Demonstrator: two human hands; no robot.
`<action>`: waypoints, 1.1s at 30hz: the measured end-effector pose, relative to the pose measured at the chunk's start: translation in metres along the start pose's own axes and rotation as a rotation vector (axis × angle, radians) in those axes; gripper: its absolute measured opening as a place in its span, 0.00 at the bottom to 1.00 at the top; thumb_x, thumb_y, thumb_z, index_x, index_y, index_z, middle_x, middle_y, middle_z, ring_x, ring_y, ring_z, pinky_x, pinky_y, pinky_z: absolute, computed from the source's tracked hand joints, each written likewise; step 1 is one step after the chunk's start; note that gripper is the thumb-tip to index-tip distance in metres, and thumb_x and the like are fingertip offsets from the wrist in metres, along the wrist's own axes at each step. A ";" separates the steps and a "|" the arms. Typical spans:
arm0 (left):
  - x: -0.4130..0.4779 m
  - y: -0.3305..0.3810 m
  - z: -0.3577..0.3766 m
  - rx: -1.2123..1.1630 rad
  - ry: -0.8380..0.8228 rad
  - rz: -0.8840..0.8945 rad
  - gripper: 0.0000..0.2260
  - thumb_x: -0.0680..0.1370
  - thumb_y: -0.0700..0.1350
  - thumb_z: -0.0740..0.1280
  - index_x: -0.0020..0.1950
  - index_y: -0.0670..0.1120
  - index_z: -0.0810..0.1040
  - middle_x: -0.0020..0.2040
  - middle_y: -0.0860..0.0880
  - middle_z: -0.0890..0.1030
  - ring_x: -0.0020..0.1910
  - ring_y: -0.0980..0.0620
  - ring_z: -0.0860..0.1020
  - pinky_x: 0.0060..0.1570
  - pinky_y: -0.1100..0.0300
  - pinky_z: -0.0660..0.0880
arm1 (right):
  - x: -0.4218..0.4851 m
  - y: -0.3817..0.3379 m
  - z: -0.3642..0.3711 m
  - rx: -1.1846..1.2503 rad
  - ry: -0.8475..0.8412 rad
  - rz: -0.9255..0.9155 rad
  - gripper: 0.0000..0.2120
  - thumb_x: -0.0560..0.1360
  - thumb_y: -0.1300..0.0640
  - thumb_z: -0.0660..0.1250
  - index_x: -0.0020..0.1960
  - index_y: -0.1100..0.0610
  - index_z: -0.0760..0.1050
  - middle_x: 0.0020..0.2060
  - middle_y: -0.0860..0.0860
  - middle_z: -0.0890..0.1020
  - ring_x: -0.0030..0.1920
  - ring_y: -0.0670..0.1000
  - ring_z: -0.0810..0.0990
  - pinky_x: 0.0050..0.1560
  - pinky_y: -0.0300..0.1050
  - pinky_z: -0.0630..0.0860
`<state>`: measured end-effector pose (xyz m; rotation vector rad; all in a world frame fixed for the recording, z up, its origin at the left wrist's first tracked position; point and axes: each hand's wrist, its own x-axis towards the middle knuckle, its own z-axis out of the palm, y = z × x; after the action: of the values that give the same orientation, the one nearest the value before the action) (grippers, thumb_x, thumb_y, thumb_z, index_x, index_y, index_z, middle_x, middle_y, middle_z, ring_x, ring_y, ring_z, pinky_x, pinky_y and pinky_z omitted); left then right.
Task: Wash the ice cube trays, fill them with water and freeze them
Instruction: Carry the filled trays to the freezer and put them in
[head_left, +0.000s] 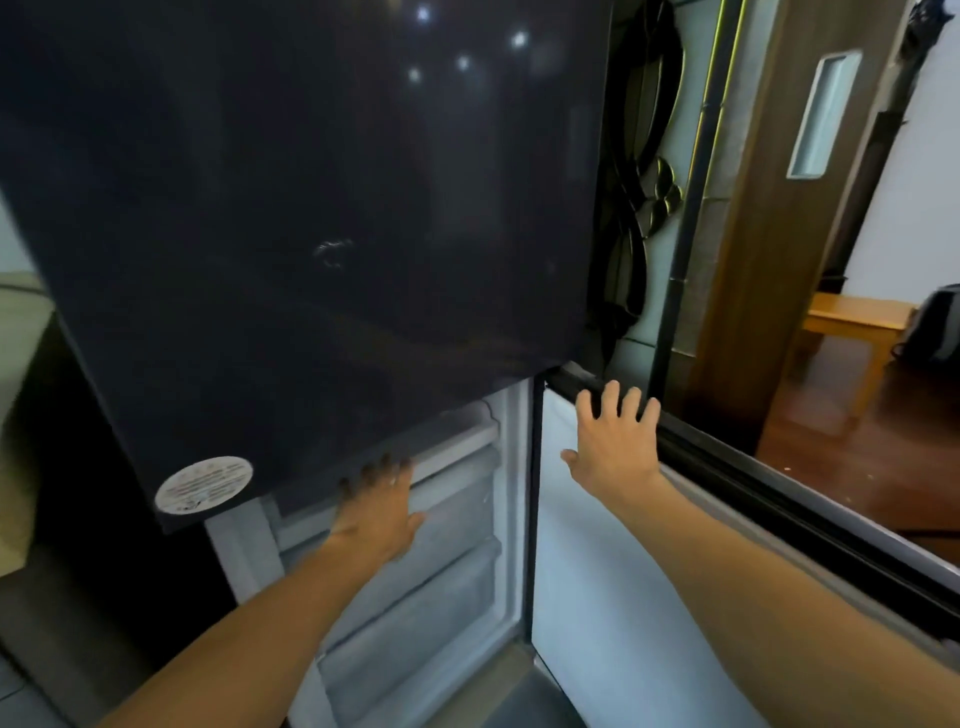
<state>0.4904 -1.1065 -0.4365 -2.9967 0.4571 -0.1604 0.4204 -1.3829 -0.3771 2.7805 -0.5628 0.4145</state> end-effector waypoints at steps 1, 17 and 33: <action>0.007 0.001 0.004 0.011 -0.023 -0.024 0.36 0.79 0.63 0.61 0.81 0.49 0.52 0.80 0.45 0.57 0.76 0.42 0.61 0.73 0.41 0.62 | 0.001 0.005 0.005 -0.015 0.012 -0.005 0.42 0.78 0.33 0.61 0.82 0.54 0.50 0.81 0.63 0.55 0.78 0.70 0.55 0.76 0.69 0.54; -0.053 0.049 -0.005 -0.175 -0.011 0.250 0.17 0.82 0.51 0.64 0.68 0.46 0.71 0.63 0.46 0.72 0.61 0.44 0.73 0.57 0.48 0.74 | 0.007 0.042 0.035 -0.049 0.088 -0.079 0.49 0.75 0.27 0.60 0.84 0.53 0.46 0.82 0.60 0.50 0.81 0.66 0.48 0.79 0.66 0.46; -0.140 -0.009 -0.063 -0.326 0.210 0.295 0.22 0.82 0.57 0.61 0.75 0.52 0.68 0.72 0.51 0.74 0.67 0.48 0.75 0.65 0.52 0.73 | -0.092 -0.041 -0.084 0.424 0.140 -0.197 0.27 0.80 0.42 0.65 0.72 0.56 0.65 0.68 0.55 0.71 0.70 0.60 0.69 0.64 0.54 0.73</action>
<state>0.3527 -1.0610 -0.3851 -3.1843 1.0328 -0.4133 0.3378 -1.2894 -0.3386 3.1299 -0.1789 0.7522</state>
